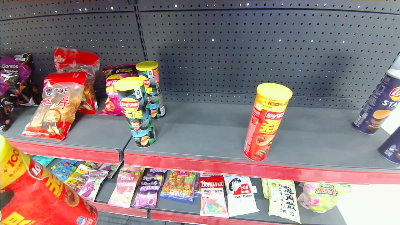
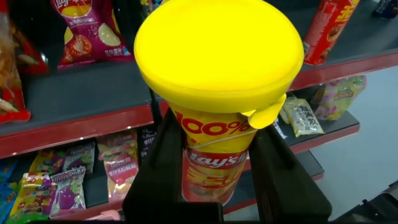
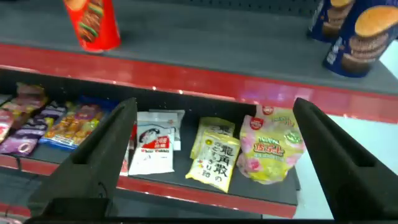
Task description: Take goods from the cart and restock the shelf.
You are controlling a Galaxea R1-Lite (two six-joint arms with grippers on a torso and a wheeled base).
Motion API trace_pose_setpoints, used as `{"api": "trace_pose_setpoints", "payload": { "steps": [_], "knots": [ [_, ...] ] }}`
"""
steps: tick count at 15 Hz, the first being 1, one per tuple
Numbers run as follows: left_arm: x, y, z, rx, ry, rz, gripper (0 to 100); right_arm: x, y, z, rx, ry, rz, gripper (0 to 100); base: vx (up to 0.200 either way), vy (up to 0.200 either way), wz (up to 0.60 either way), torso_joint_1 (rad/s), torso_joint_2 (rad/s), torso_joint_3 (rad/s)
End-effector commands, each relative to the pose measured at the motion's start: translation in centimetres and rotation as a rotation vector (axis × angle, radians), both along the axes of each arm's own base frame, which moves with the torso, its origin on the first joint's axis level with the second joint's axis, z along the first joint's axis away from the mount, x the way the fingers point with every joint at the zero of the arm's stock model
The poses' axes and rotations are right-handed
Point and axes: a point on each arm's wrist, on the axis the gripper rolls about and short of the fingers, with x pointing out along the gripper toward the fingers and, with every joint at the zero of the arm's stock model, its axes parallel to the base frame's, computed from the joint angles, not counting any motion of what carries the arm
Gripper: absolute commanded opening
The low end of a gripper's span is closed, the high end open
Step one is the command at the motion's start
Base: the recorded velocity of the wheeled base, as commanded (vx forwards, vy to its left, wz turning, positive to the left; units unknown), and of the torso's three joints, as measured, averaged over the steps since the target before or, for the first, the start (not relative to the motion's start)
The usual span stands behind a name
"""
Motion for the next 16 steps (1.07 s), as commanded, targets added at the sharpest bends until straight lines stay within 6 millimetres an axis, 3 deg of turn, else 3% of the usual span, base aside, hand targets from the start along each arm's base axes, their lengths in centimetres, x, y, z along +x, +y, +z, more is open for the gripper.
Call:
{"api": "trace_pose_setpoints", "payload": {
  "steps": [1,5,13,16],
  "knots": [
    [-0.3,0.0,0.1,-0.003,-0.015,0.001,0,-0.2,-0.1,-0.6,-0.027,-0.012,-0.06,100,0.0,0.0,0.0,0.0,0.0,0.0],
    [-1.2,0.1,-0.1,-0.015,-0.04,-0.001,0,-0.1,0.0,-0.8,0.052,-0.004,-0.027,100,0.0,0.0,0.0,0.0,0.0,0.0],
    [-1.3,0.1,-0.5,-0.017,-0.035,0.002,0,-0.1,-0.1,-0.8,0.01,-0.014,-0.07,100,0.0,0.0,0.0,0.0,0.0,0.0],
    [-1.3,0.1,-0.5,-0.018,-0.038,-0.004,0,-0.1,0.1,-0.8,0.017,0.004,0.029,100,0.0,0.0,0.0,0.0,0.0,0.0]
  ]
}}
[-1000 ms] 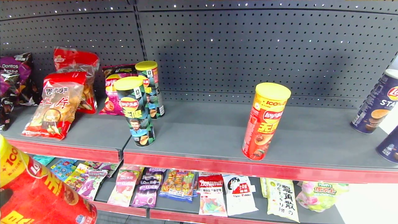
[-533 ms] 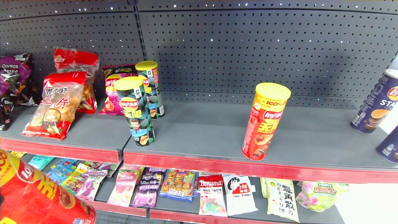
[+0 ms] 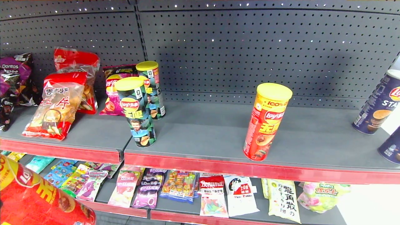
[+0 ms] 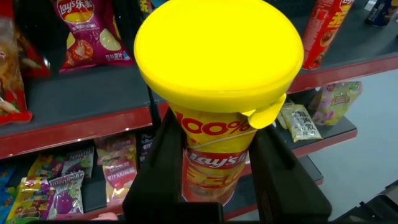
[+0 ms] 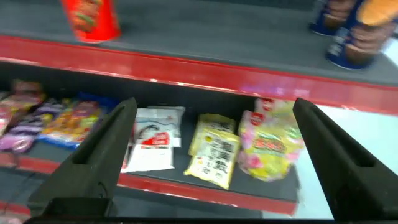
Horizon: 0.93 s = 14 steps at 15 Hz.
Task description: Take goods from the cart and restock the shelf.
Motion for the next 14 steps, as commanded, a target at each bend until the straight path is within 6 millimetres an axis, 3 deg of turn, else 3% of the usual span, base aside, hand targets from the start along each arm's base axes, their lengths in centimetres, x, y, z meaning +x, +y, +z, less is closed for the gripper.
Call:
{"api": "trace_pose_setpoints", "payload": {
  "steps": [1,3,12,14],
  "knots": [
    [-0.04,0.0,0.05,0.0,-0.003,-0.001,0,0.02,-0.03,-0.01,0.031,0.003,-0.021,100,0.0,0.0,0.0,0.0,0.0,0.0],
    [-0.16,0.02,0.03,-0.001,-0.009,0.002,0,0.03,-0.17,-0.03,0.007,-0.007,-0.081,100,0.0,0.0,0.0,0.0,0.0,0.0],
    [-0.36,0.05,0.0,-0.001,-0.015,0.002,0,0.02,0.01,-0.02,-0.017,-0.007,0.0,100,0.0,0.0,0.0,0.0,0.0,0.0],
    [-0.31,0.04,-0.04,-0.001,-0.012,0.002,0,0.02,0.01,-0.02,-0.014,-0.007,0.0,100,0.0,0.0,-0.6,0.0,0.0,0.005]
  ]
}}
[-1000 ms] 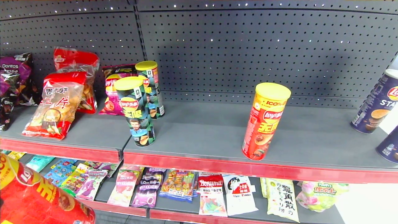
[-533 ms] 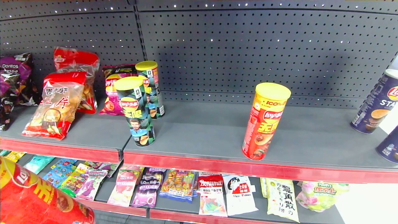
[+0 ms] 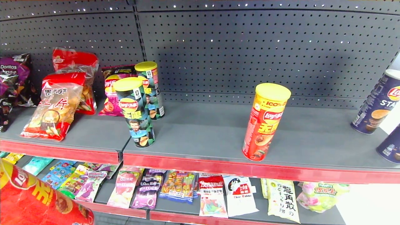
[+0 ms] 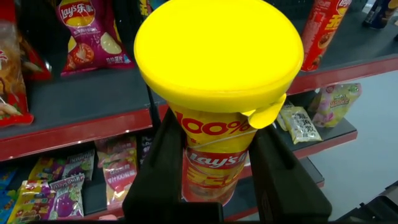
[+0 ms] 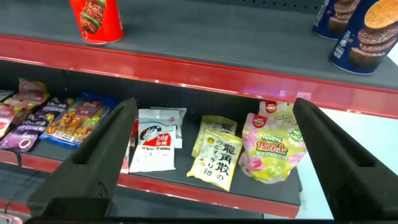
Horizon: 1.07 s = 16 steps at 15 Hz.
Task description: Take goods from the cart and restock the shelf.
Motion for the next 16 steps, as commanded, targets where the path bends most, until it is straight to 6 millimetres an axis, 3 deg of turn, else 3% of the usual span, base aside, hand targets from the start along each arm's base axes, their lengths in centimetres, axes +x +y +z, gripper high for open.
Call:
{"api": "trace_pose_setpoints", "payload": {
  "steps": [1,5,9,16],
  "knots": [
    [0.0,0.0,0.0,0.0,0.002,0.0,0,0.0,0.0,0.0,0.0,0.002,0.0,100,0.0,0.0,-0.6,-0.002,0.0,0.012],
    [0.1,0.0,0.0,0.0,0.005,-0.002,0,0.0,0.0,0.0,0.0,0.0,0.0,100,0.0,0.0,-0.6,0.007,0.0,0.0],
    [0.5,-0.1,0.2,0.001,0.014,-0.002,0,0.0,0.0,0.0,0.0,0.002,0.001,100,0.0,0.0,0.0,0.0,0.0,0.0],
    [6.4,-0.8,2.1,0.005,0.036,-0.009,0,0.2,-0.1,-0.5,0.048,0.013,-0.031,100,0.0,0.0,0.0,0.0,0.0,0.0]
  ]
}}
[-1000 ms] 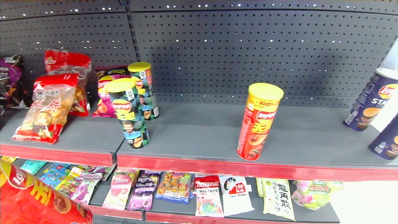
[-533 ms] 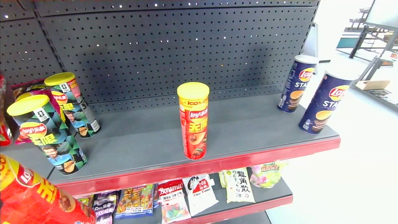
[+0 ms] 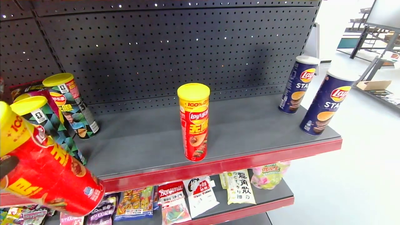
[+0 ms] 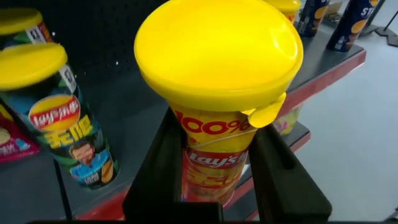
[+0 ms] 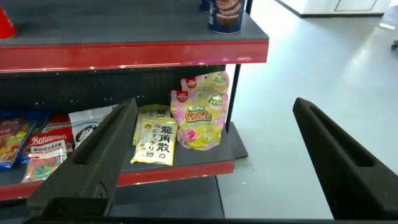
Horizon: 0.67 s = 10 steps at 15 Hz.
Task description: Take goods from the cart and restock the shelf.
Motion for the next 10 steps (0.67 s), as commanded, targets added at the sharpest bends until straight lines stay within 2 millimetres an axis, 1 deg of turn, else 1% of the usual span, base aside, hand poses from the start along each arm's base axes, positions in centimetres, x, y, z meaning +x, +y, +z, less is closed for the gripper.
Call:
{"api": "trace_pose_setpoints", "payload": {
  "steps": [1,4,5,6,8,9,10],
  "knots": [
    [2.7,-0.4,-0.3,0.009,0.078,-0.017,0,0.2,0.0,-0.6,0.02,0.037,0.027,100,0.0,0.0,0.0,0.0,0.0,0.0],
    [3.5,-0.5,-0.4,0.01,0.105,-0.062,0,0.2,0.0,-0.6,0.045,0.03,0.026,100,0.0,0.0,0.0,0.0,0.0,0.0],
    [4.2,-0.7,-0.6,0.011,0.132,-0.078,0,0.2,0.0,-0.6,0.049,0.025,0.024,100,0.0,0.0,0.0,0.0,0.0,0.0],
    [4.3,-0.7,-0.7,0.01,0.138,-0.08,0,0.2,0.0,-0.6,0.049,0.025,0.024,100,0.0,0.0,0.0,0.0,0.0,0.0],
    [6.8,-1.0,0.0,0.009,0.128,-0.094,0,0.2,0.0,-0.6,0.049,0.025,0.024,100,0.0,0.0,0.0,0.0,0.0,0.0],
    [7.1,-1.0,0.1,0.009,0.126,-0.094,0,0.2,0.0,-0.6,0.049,0.024,0.024,100,0.0,0.0,0.0,0.0,0.0,0.0],
    [9.5,-1.5,0.1,0.011,0.123,-0.106,0,0.2,0.0,-0.6,0.049,0.024,0.024,100,0.0,0.0,0.0,0.0,0.0,0.0]
  ]
}}
